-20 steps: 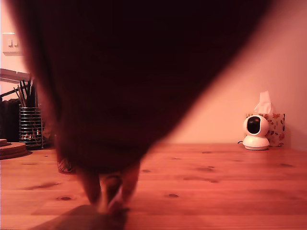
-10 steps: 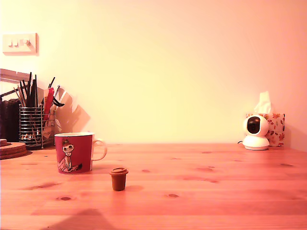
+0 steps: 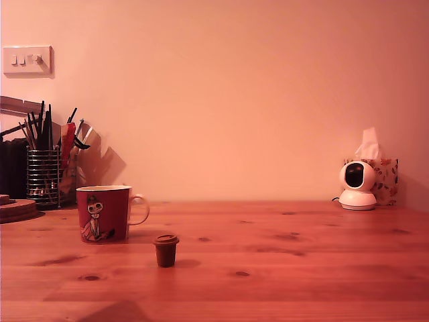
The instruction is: Pick up the coffee capsules on the table and drop them inside the coffee cup
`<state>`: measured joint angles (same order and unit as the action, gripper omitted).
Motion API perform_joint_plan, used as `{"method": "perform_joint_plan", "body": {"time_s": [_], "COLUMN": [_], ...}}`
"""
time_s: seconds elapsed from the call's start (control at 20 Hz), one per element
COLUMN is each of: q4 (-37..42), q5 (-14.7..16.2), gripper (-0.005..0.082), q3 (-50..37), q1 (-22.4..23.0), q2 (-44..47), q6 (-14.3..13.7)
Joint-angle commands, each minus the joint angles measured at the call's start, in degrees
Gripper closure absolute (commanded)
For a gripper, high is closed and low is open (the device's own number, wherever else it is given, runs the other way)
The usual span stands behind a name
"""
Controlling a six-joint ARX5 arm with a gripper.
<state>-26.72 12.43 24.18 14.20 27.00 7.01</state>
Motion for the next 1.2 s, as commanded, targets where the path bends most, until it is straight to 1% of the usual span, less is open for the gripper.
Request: {"method": "perform_joint_plan", "body": {"time_s": [0.0,0.25,0.65,0.7,0.75,0.8,0.95,1.05,1.15], "q4": [0.0,-0.6,-0.9,-0.9,-1.2,-1.6,-1.8,-1.8,-1.7], "q5": [0.3,0.2,0.4,1.1,2.6,3.9,4.7,6.4,6.6], "gripper": [0.0789,0.0789,0.0789,0.0789,0.0789,0.0789,0.0789,0.0789,0.0789], "q3": [-1.3,-1.3,-1.3,-1.3,-1.3,-1.3,-1.3,-1.3,-1.3], "q1": [0.1,0.1,0.1,0.1,0.1,0.1,0.5,1.3,2.4], "q2": [-1.5,-4.3,-4.6,-4.5,-4.5,-4.4,-2.4,-0.5,2.1], "q6": [0.0,-1.0,-1.0,-1.3,-1.6,-2.6,-3.2,-4.5,-5.6]}}
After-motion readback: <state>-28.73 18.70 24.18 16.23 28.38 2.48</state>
